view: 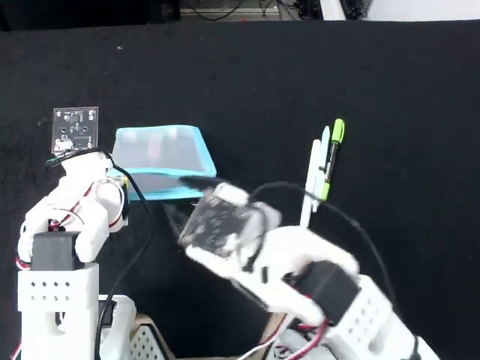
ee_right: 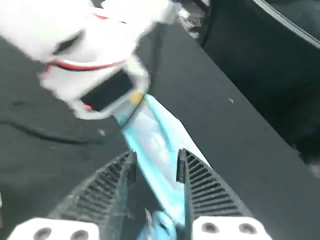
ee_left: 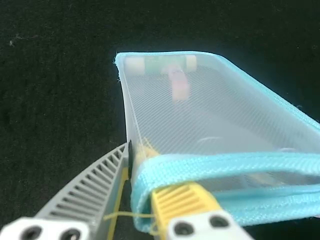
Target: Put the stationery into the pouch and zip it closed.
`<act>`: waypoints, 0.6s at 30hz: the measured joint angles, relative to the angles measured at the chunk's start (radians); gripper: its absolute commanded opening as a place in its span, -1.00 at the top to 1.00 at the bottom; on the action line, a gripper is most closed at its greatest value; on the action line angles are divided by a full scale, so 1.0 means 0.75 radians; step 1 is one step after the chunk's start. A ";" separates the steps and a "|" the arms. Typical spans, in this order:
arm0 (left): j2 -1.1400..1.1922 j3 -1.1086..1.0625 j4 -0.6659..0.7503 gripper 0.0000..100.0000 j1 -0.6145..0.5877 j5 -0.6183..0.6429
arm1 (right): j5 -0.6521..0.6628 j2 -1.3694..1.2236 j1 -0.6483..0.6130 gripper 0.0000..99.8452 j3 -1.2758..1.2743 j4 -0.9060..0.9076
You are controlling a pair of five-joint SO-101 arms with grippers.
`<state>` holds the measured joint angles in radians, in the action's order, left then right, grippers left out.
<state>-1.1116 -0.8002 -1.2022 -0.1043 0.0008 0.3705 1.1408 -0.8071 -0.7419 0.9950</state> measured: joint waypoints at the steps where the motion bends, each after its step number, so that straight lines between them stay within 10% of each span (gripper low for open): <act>1: 0.000 0.000 0.000 0.93 0.000 0.000 | 0.000 0.000 0.043 0.76 0.055 0.049; 18: 0.000 0.000 0.000 0.93 0.000 0.000 | -0.325 -0.374 1.015 0.75 0.217 0.227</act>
<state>-1.1116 -0.8002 -1.2022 -0.1043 0.0008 0.1266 0.8600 -0.0460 -0.5792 1.1653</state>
